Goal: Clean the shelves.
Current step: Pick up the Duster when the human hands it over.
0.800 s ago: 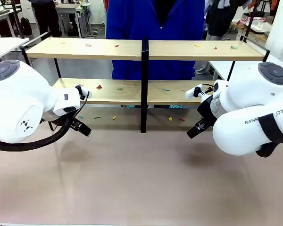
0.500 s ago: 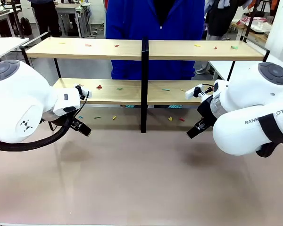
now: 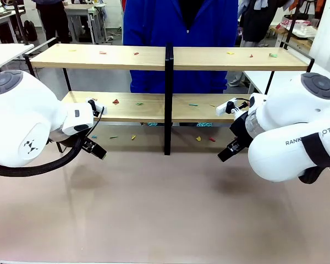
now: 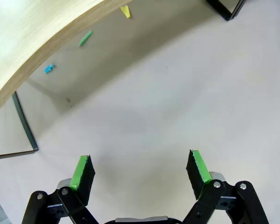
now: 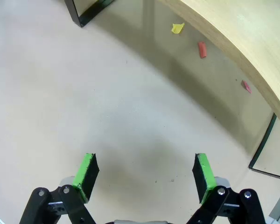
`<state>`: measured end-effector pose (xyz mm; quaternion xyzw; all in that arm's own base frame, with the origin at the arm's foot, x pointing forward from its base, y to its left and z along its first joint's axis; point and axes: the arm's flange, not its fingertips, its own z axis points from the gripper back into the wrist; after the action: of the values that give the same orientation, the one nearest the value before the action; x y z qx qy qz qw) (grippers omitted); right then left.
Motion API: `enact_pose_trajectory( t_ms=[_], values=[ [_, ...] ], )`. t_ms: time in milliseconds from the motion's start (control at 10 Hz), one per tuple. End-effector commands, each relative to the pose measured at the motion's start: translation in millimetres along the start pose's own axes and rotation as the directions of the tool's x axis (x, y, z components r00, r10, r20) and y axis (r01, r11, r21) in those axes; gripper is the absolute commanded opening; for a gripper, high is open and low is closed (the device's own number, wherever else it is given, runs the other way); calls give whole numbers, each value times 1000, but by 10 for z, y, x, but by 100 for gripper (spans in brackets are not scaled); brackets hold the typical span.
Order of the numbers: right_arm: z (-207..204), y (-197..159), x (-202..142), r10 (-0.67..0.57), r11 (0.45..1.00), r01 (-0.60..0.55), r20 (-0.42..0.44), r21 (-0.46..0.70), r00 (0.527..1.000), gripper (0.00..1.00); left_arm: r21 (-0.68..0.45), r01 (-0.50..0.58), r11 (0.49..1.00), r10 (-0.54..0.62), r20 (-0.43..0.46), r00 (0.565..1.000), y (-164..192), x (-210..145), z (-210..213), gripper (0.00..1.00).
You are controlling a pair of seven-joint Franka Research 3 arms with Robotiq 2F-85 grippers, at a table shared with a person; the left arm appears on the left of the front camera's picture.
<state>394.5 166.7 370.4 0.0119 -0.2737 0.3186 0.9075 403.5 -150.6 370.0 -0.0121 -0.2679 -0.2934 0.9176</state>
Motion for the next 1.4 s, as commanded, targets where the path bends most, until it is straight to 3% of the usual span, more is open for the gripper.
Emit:
enact_pose_trajectory(
  t_ms=[0,600,700,800,900,1000,1300],
  values=[
    [1,-1,1,-1,1000,1,0,0,1000,100,0,1,1000,-1,0,1000,-2,1,1,100],
    [0,0,0,0,1000,0,0,0,1000,100,0,0,1000,0,0,1000,0,0,0,100],
    [160,-18,-12,38,992,-36,-16,123,999,100,-149,148,978,-139,65,988,-32,-77,249,100],
    [611,-161,-111,31,984,-33,13,173,999,100,-159,191,969,-171,132,976,50,-228,696,100],
    [1106,-334,-245,9,991,-20,90,130,996,100,-109,192,975,-167,200,965,194,-434,1138,100],
    [1544,-487,-394,-5,995,-12,168,100,986,100,-150,213,965,-160,308,938,333,-675,1545,100],
    [2250,-749,-690,-10,998,-13,356,64,934,100,-107,212,971,-120,551,826,572,-1252,2236,100]
  ],
)
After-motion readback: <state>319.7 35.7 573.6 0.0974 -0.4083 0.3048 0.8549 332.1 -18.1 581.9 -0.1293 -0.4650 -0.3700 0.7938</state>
